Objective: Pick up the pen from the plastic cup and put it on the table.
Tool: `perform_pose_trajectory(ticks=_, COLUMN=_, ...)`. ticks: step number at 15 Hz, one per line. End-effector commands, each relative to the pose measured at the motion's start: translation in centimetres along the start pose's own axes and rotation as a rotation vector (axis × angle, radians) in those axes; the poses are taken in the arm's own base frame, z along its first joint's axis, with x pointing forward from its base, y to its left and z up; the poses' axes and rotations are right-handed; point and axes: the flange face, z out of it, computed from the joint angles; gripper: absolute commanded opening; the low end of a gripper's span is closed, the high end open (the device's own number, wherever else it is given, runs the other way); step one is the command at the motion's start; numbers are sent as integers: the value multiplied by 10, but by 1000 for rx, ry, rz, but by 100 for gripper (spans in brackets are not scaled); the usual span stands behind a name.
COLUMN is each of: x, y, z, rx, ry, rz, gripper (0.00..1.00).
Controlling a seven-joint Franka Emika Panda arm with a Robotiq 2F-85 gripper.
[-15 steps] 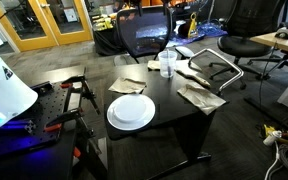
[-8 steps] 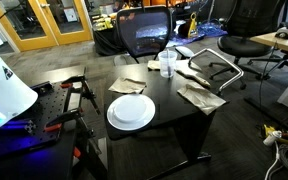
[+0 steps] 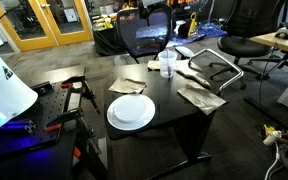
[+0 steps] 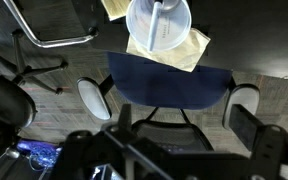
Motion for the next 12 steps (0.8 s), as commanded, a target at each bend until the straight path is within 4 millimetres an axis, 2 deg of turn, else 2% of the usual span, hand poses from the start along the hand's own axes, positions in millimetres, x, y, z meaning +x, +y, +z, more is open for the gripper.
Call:
perform_pose_trajectory(ticks=1, x=-9, y=14, z=21, rx=-14, ry=12, rz=-12, gripper=100)
perform_pose_trajectory(ticks=7, x=-20, y=18, z=56, rx=-5, ry=-22, rz=9, gripper=100)
perform_pose_trajectory(ticks=12, x=-26, y=21, z=75, rx=-15, ry=-50, rz=23, gripper=100)
